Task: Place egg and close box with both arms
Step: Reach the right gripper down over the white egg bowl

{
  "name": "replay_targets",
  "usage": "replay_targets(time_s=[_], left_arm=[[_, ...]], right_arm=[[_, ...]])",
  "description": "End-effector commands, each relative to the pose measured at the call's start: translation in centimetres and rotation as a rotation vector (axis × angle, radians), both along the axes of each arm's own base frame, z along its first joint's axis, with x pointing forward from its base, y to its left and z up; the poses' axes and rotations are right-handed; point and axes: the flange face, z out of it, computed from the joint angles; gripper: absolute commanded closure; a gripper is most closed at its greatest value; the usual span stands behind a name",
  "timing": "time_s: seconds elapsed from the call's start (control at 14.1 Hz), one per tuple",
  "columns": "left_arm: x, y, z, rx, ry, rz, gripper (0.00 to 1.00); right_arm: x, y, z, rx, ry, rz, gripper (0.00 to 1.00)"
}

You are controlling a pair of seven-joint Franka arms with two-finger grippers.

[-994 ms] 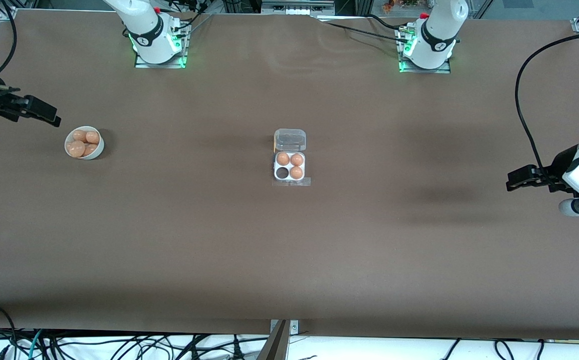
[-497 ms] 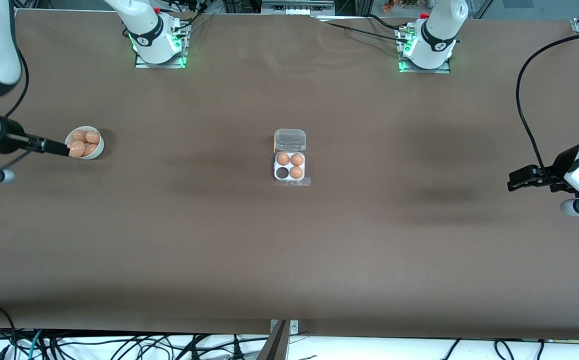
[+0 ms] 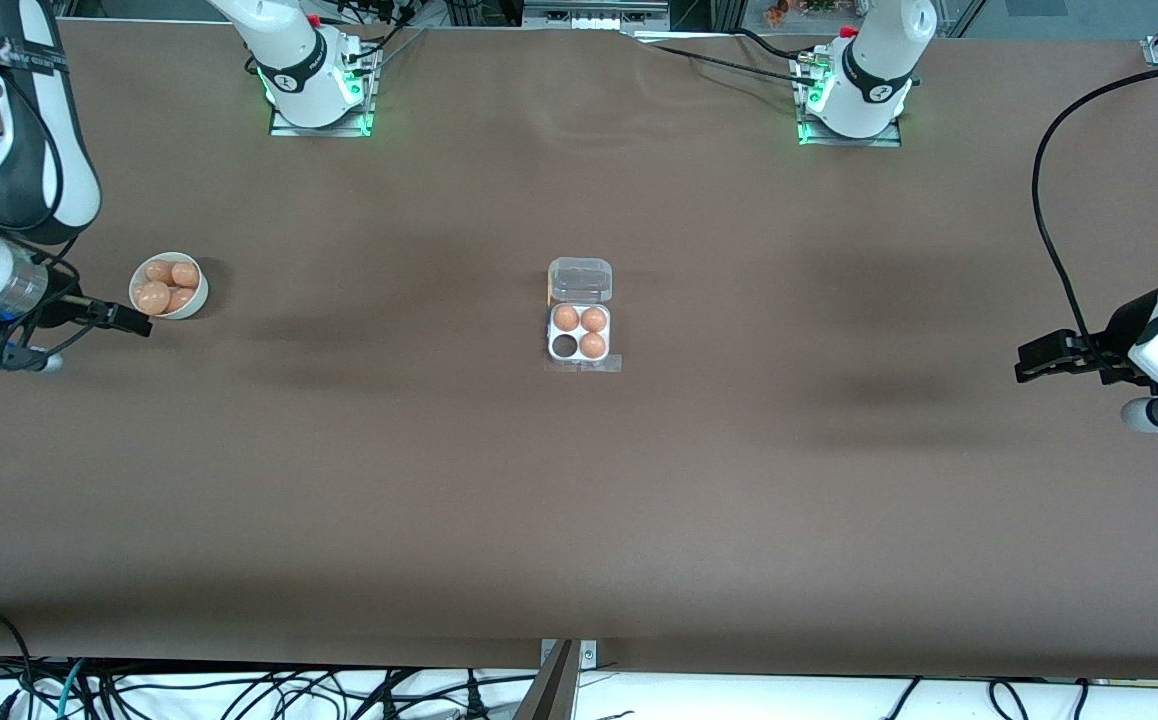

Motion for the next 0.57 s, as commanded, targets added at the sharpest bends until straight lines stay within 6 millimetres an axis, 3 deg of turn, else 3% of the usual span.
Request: replay_targets(time_s=[0.0,0.35,0.5], left_arm=[[-0.2,0.0,0.9,0.006,0.000,-0.013,0.00],[-0.2,-0.2,0.9,0.005,0.000,-0.011,0.00],[-0.2,-0.3,0.9,0.005,0.000,-0.011,0.00]], right_arm=[[-4.0,-1.2,-2.3,0.002,-0.040,0.069,0.00],[-5.4,-2.2,-6.7,0.002,-0.011,0.097,0.00],[-5.8,-2.8,-7.7,0.003,0.009,0.086,0.00]])
